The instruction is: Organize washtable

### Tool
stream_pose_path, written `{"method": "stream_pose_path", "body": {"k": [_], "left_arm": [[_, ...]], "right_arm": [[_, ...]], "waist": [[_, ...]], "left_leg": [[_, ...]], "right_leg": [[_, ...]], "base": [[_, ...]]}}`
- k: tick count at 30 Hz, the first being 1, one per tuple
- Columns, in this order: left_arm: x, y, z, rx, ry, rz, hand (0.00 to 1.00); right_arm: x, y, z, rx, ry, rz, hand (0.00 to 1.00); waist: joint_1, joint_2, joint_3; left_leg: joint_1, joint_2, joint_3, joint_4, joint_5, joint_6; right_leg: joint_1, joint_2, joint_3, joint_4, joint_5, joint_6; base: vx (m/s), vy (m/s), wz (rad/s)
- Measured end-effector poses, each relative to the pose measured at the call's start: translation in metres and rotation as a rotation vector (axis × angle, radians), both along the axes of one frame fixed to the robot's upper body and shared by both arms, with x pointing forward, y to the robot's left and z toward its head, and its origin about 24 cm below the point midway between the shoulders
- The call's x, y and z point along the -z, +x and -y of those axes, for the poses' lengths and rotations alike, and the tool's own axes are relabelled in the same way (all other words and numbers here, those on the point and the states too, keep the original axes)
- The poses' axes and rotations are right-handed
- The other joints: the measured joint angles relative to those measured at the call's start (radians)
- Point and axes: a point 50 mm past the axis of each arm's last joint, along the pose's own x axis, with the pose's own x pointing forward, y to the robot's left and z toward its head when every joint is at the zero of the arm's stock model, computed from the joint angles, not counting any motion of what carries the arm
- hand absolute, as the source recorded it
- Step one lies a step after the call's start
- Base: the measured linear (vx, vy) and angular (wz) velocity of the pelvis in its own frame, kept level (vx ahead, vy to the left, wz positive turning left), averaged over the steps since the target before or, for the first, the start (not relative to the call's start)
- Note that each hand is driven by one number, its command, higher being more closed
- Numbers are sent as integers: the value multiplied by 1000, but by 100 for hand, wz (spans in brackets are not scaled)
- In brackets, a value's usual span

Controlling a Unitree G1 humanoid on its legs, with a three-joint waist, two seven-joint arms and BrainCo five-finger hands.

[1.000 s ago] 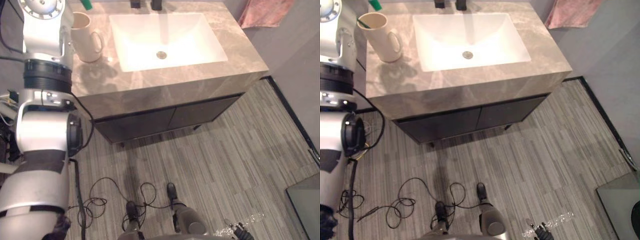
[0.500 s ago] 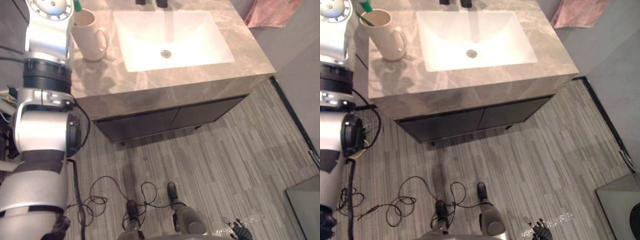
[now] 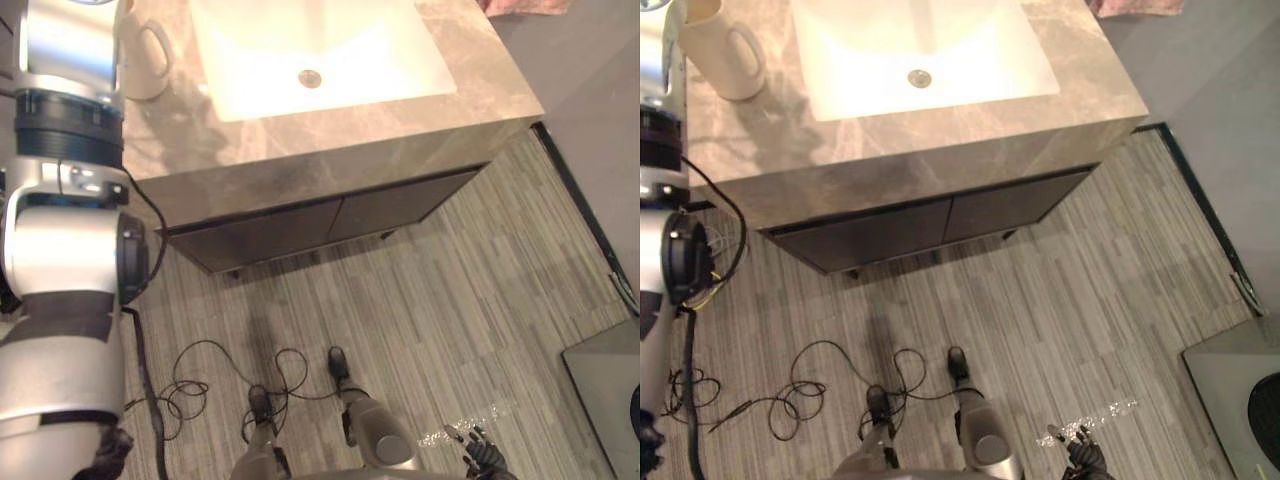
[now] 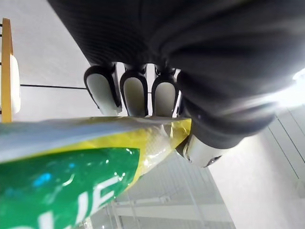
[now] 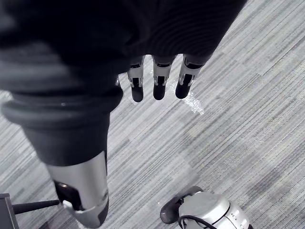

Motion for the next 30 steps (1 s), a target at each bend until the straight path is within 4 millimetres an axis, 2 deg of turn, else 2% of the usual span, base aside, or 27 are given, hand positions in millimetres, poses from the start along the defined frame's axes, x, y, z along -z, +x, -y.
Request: {"method": "stream_pose_path", "body": {"k": [7,13,16,22,30], "left_arm": [[0,-1,-4,48,-75,22,100],[-6,-7,-6,60,-93,56,100],[-9,-10,-10,46,-91,66,100],[-29,-26,-12,29,-68,129,100],[-36,-32,-9,15,-24,148,100]], "right_arm": [[-1,2,0,-3,-1,7,0],[-1,1,1,7,-1,10,0],[-1,0,2,18,-7,9,0],[-4,5,5,25,-19,34,0],[-5,6,7,24,-23,40,0]], "waist": [[-1,-3,2],[-2,-33,18],[-1,-35,26],[0,-40,56],[0,-39,66]], "left_leg": [[-2,-6,10,0,8,-1],[-1,-9,11,0,8,-1],[-1,-9,11,0,7,-1],[-3,-8,9,0,7,-1],[-21,1,4,0,7,-1]], "right_leg": [[-5,-5,4,0,-2,-1],[-6,-8,7,0,-2,-1],[-6,-8,7,0,-2,-1],[-6,-8,9,0,-1,-1],[-23,0,9,1,9,-2]], "base": [[85,68,-2],[63,65,0],[68,63,0],[0,0,0],[5,4,0]]}}
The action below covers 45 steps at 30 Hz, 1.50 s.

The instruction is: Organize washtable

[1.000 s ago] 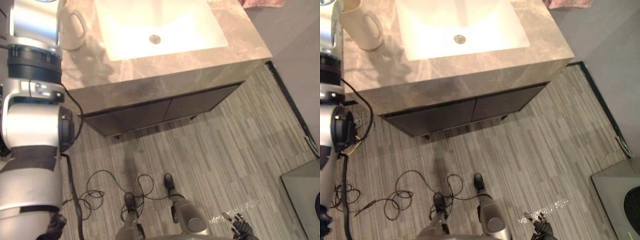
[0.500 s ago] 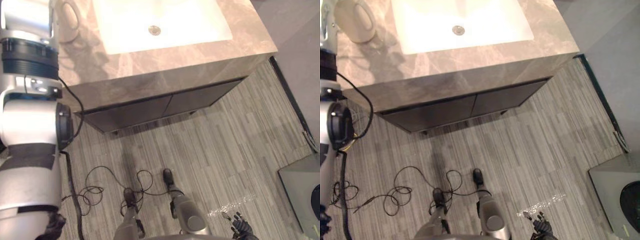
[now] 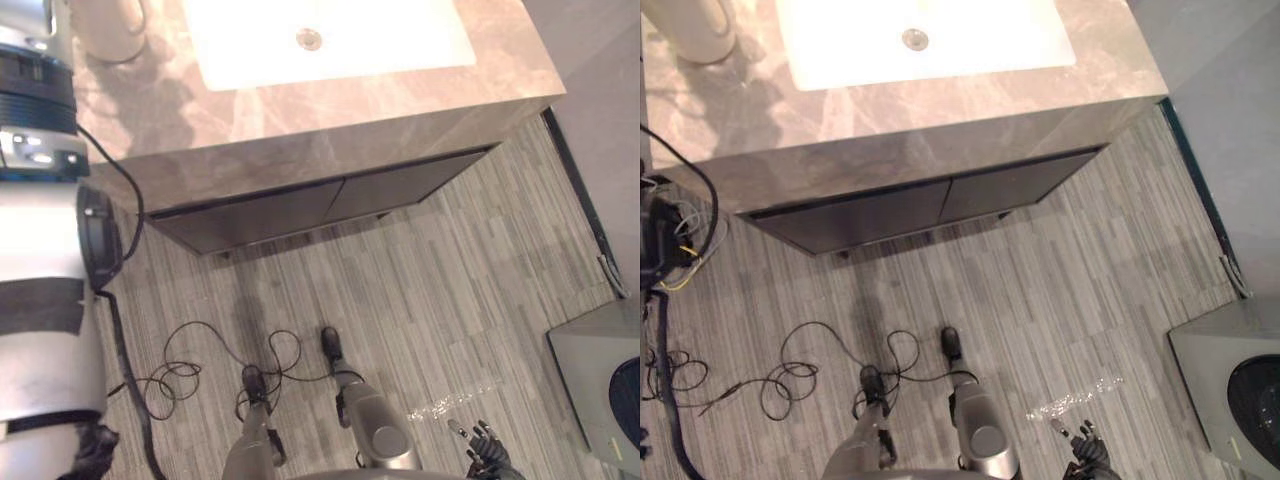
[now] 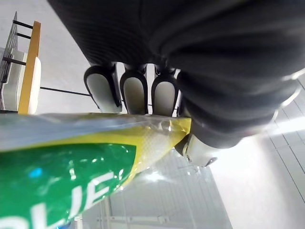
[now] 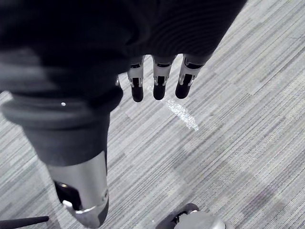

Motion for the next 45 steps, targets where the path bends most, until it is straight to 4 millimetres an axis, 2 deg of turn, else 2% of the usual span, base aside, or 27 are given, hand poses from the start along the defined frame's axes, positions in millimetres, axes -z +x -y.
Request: {"method": "stream_pose_path", "body": {"k": [4,8,11,18,23,26,32,36,45], "left_arm": [[-4,-3,1,-17,21,8,100],[-5,-4,2,-21,27,12,100],[-6,-5,3,-68,70,7,100],[-32,-32,5,-129,110,96,100],[-32,-31,7,-175,152,86,100],[-32,-32,7,-182,155,87,100],[-33,-34,14,-216,199,100,100],[-33,-36,9,-237,200,100,100],[-33,-37,9,-240,203,99,100]], "right_arm": [[-2,1,6,-3,-18,6,0],[-5,6,8,-9,-29,29,0],[-8,8,11,-10,-36,44,0],[-17,19,19,-5,-56,106,0],[-23,27,20,-11,-72,153,0],[-25,31,19,-23,-74,174,0],[-27,31,19,-29,-80,186,0],[-27,30,19,-28,-81,186,0],[-24,22,20,-21,-80,161,0]], "waist": [[0,5,16],[1,23,32],[3,26,45],[9,37,90],[8,38,118],[19,55,141],[26,54,160],[27,54,161],[29,54,161]], "left_leg": [[0,6,0,0,-2,1],[-10,27,3,0,-6,1],[-11,29,2,1,-4,3],[-38,34,2,1,-2,5],[-44,38,2,6,-2,5],[-60,64,-7,7,-3,5],[-101,75,-11,54,-11,4],[-131,77,-12,122,-46,4],[-140,92,-18,145,-55,4]], "right_leg": [[-2,6,0,-1,20,1],[-20,29,4,-1,79,0],[-20,29,7,-1,80,1],[-49,37,15,-1,80,1],[-56,42,33,-1,81,3],[-75,68,37,-1,129,29],[-89,74,37,-1,134,28],[-88,72,38,0,134,28],[-83,84,39,1,134,28]], "base": [[60,55,-3],[61,77,-9],[74,99,-1],[64,75,-2],[80,81,-3],[79,82,-7],[77,77,3],[70,86,1],[84,60,1]]}}
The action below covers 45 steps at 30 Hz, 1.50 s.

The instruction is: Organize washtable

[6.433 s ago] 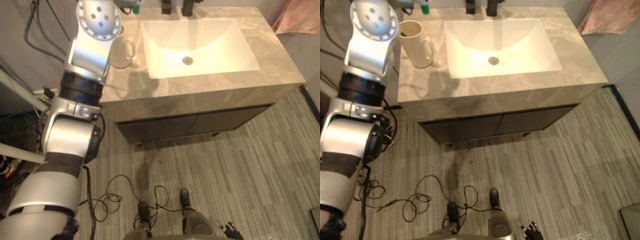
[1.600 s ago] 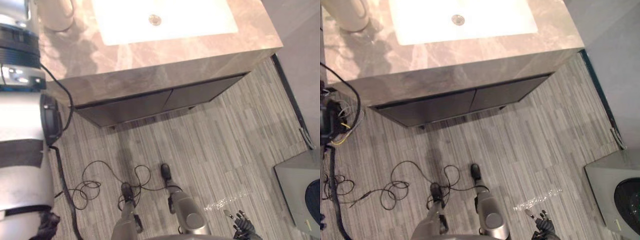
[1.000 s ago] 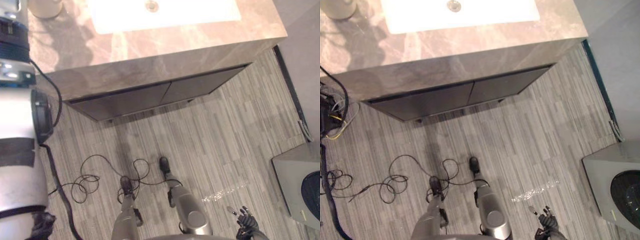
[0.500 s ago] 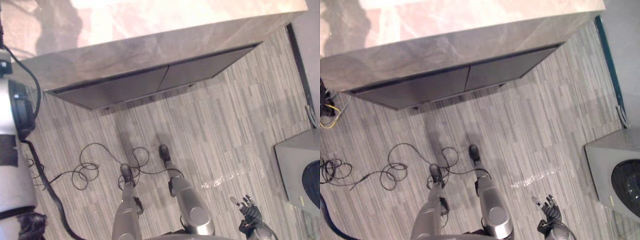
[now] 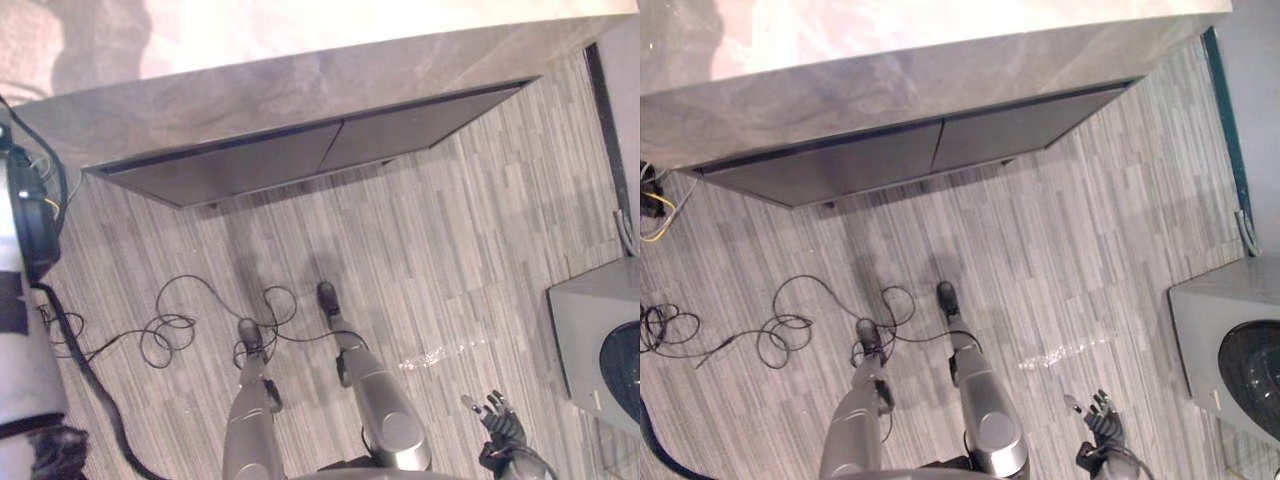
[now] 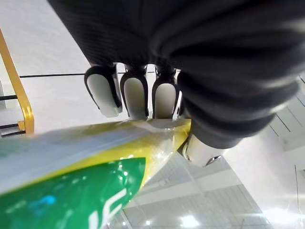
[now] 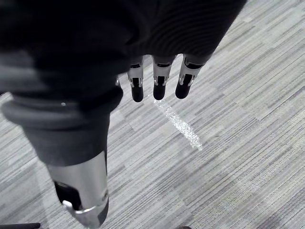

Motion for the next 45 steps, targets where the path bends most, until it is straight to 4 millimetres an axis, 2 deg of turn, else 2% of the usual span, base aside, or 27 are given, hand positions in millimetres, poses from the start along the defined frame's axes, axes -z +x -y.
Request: {"method": "stream_pose_path", "body": {"k": [3,5,6,7,9,14,17,22,25,30,36,43,45], "left_arm": [[0,0,0,0,2,-1,100],[0,0,1,0,5,-4,100],[0,-1,2,3,12,0,100],[-1,-4,1,2,17,14,100],[-3,-11,-2,-10,33,37,100],[-2,-6,2,-18,67,8,100],[-1,-5,1,-22,65,-1,100],[-1,-5,1,-22,67,-3,100],[-1,-5,1,-33,72,-3,100],[-1,-8,-5,-100,96,-3,100],[-2,-10,-9,-119,96,-3,100],[0,-8,-9,-122,102,-17,100],[8,1,-11,-128,110,-57,100]], "right_arm": [[0,-1,2,0,-5,-2,0],[0,-6,4,12,-5,-12,0],[3,-17,5,22,-1,-38,0],[4,-20,7,23,-3,-50,0],[3,-20,10,13,-5,-51,0],[3,-21,10,17,-4,-53,0],[2,-21,11,22,-5,-51,0],[2,-21,11,21,-4,-50,0],[2,-21,10,21,-3,-48,0],[3,-21,8,20,5,-49,0],[4,-21,7,19,6,-50,0],[4,-18,7,21,9,-50,0],[6,-21,9,41,17,-58,0]], "waist": [[-1,0,0],[-3,-2,-1],[-13,-20,-10],[-11,-19,-9],[-10,-19,-10],[-14,-23,-11],[-7,-23,-11],[-1,-22,-11],[2,-22,-11],[4,-21,-11],[21,-18,-13],[23,-13,-16],[24,10,-32]], "left_leg": [[11,1,0,-2,0,0],[26,-7,5,-6,2,-4],[33,-37,9,-3,7,-10],[32,-39,12,-1,8,-12],[32,-35,28,8,8,-15],[22,-44,31,45,-22,-38],[35,-27,34,64,-48,-43],[55,-23,39,62,-57,-35],[62,-27,40,62,-64,-23],[64,-33,47,63,-65,-21],[66,-42,56,75,-77,0],[64,-42,56,79,-77,1],[59,-42,51,80,-76,2]], "right_leg": [[10,1,2,-2,-2,3],[32,-12,4,-1,-53,41],[55,-48,4,-1,-168,28],[48,-49,0,4,-170,-13],[49,-54,-28,7,-177,2],[54,-70,-47,18,-159,12],[65,-58,-52,22,-116,48],[73,-51,-56,22,-39,26],[75,-52,-58,21,4,-15],[79,-57,-57,1,66,-27],[82,-65,-58,-3,70,-31],[82,-64,-58,-3,70,-31],[81,-65,-58,-3,70,-31]], "base": [[97,50,0],[126,55,24],[122,40,37],[113,24,19],[100,15,-7],[132,60,3],[145,75,-12],[103,131,-8],[65,147,-3],[46,116,-4],[34,86,-5],[33,62,0],[52,72,5]]}}
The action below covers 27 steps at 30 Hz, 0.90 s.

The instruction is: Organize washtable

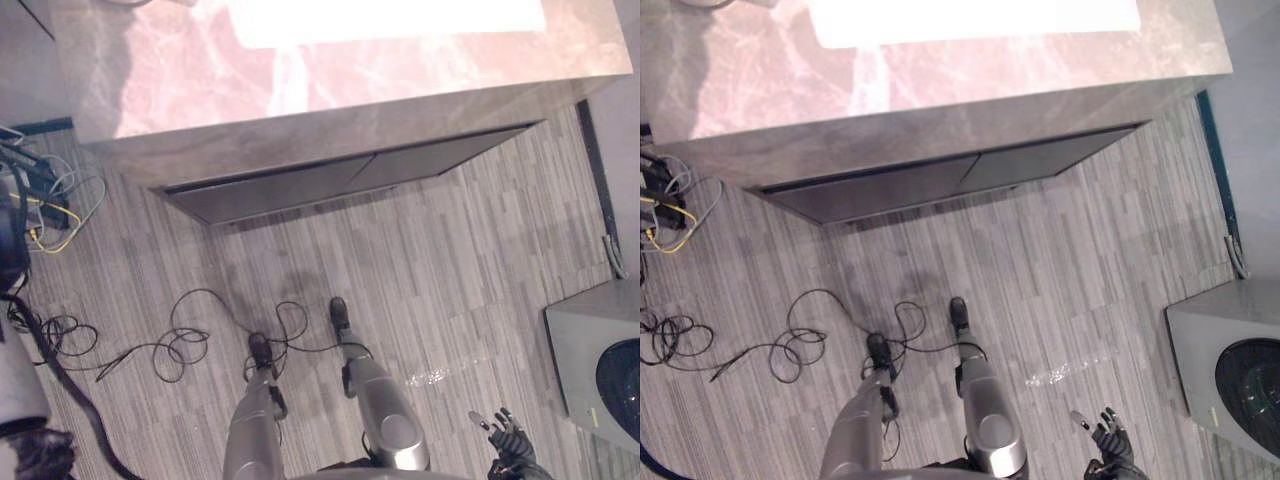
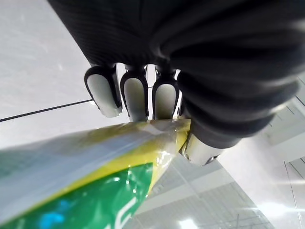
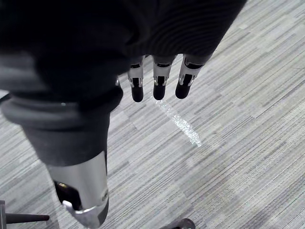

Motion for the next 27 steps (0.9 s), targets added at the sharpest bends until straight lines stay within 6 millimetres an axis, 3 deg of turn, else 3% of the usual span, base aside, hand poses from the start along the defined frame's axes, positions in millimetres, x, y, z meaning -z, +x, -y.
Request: {"method": "stream_pose_path", "body": {"k": [4,14,23,27], "left_arm": [[5,6,0,-7,9,-31,100],[9,13,6,-14,54,-71,100],[16,20,9,-20,76,-106,100],[16,20,9,-22,78,-106,100]], "right_arm": [[0,0,0,-1,2,-1,0],[0,-1,2,19,5,1,0],[1,-9,10,45,-4,-30,0],[1,-9,10,45,-6,-30,0]], "waist": [[1,22,-22],[0,22,-25],[-10,24,-84],[-15,24,-84]], "left_leg": [[1,-3,1,0,0,0],[3,-18,-9,-2,9,25],[28,-16,-9,-56,22,55],[34,-14,1,-58,28,49]], "right_leg": [[0,-2,0,0,0,0],[12,-19,-2,0,0,0],[10,-13,-3,0,1,-1],[10,-11,-2,0,1,0]], "base": [[52,70,0],[25,80,5],[33,57,0],[41,66,-5]]}}
